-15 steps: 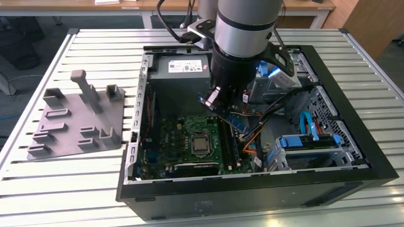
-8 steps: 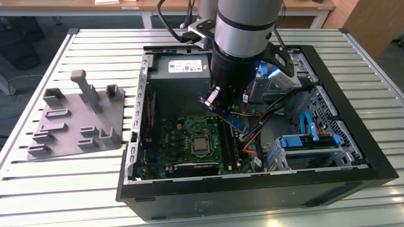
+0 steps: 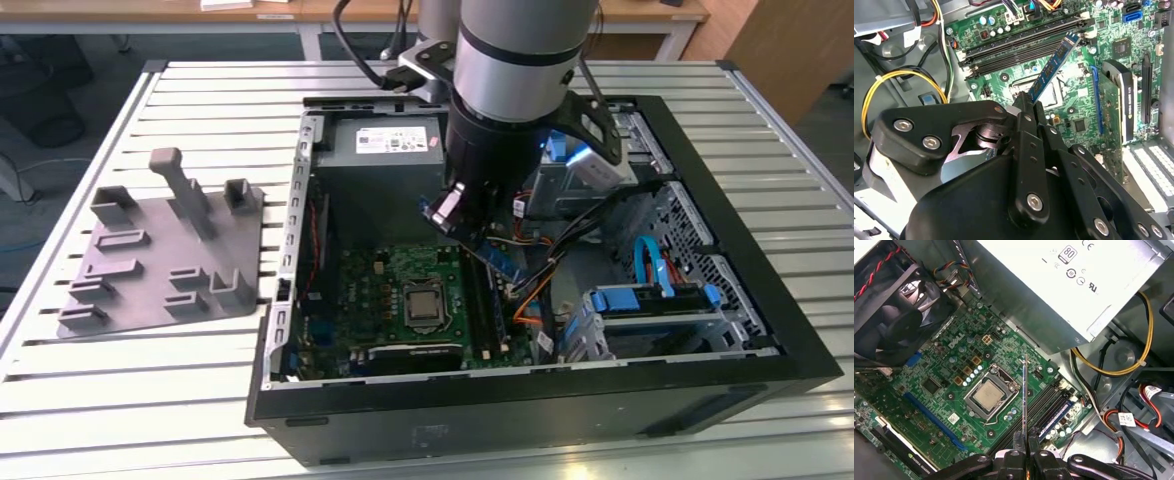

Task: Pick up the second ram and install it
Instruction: 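Insert the second ram into the second slot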

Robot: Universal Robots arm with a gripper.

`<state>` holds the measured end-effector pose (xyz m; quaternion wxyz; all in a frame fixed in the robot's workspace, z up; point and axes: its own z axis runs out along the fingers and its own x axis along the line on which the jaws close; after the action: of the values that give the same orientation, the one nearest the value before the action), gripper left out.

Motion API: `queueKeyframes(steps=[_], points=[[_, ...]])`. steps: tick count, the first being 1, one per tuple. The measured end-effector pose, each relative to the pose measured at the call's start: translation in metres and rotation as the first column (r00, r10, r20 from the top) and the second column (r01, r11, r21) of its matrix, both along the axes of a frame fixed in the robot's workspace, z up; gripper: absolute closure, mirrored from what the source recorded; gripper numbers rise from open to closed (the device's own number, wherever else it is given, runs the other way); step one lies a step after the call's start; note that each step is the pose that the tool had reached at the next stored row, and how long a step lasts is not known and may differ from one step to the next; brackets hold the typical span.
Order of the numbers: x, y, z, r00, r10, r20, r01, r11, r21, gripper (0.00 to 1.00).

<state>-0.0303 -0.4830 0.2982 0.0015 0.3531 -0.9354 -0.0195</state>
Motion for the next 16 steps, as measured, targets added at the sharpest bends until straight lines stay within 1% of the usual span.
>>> queueKeyframes(steps=[3,4,8,12,16], points=[[0.0000,-0.0001,-0.0003,0.9998,-0.021,0.0000,0.021,0.9998,-0.0001,0.86],[0.0000,-0.0001,-0.0003,0.9994,-0.036,-0.0001,0.036,0.9994,-0.0002,0.86],[0.0000,0.0000,-0.0007,0.9954,-0.096,-0.0001,0.096,0.9954,-0.0002,0.86],[0.0000,0.0000,-0.0009,0.9934,-0.114,-0.0001,0.114,0.9934,-0.0001,0.86],[0.0002,0.0000,-0.0009,0.9924,-0.123,0.0000,0.123,0.9924,0.0000,0.86]])
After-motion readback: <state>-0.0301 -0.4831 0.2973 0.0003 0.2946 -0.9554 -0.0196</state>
